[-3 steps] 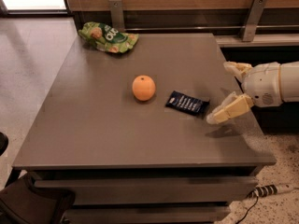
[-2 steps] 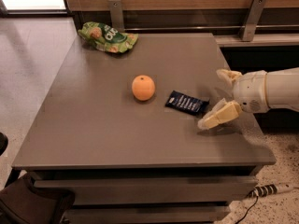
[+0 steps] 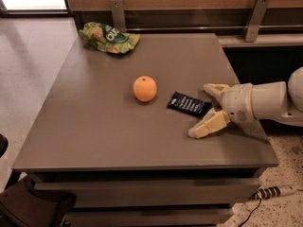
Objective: Move rxbar blueberry near green rice chip bag
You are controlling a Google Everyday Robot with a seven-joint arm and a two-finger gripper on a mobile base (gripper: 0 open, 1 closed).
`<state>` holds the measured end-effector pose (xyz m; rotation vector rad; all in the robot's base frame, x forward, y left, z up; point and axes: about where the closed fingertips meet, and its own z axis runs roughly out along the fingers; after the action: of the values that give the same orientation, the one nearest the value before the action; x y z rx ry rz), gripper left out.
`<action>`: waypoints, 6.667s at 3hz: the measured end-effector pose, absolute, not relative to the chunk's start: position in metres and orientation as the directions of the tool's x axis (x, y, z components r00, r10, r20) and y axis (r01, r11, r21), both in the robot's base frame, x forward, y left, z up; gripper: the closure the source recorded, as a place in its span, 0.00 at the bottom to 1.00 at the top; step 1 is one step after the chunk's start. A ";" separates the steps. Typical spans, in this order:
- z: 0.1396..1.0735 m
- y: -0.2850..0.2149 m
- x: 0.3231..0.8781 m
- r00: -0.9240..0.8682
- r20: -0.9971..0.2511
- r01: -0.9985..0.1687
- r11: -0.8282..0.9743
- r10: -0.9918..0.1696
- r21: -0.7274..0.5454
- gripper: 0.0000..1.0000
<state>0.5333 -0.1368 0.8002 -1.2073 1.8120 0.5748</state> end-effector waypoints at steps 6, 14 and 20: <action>0.832 -0.145 0.539 -0.145 -0.845 -0.895 0.432 -0.515 -0.110 1.00; 0.970 -0.074 0.805 -0.134 -0.821 -0.703 0.637 -0.555 -0.316 1.00; 0.912 -0.027 0.820 -0.127 -0.871 -0.767 0.604 -0.474 -0.217 0.07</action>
Offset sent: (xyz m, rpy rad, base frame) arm 0.0001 0.0005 0.0017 0.0011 0.0009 0.0002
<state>0.8205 -0.0272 0.9124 -1.0141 1.7745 0.3462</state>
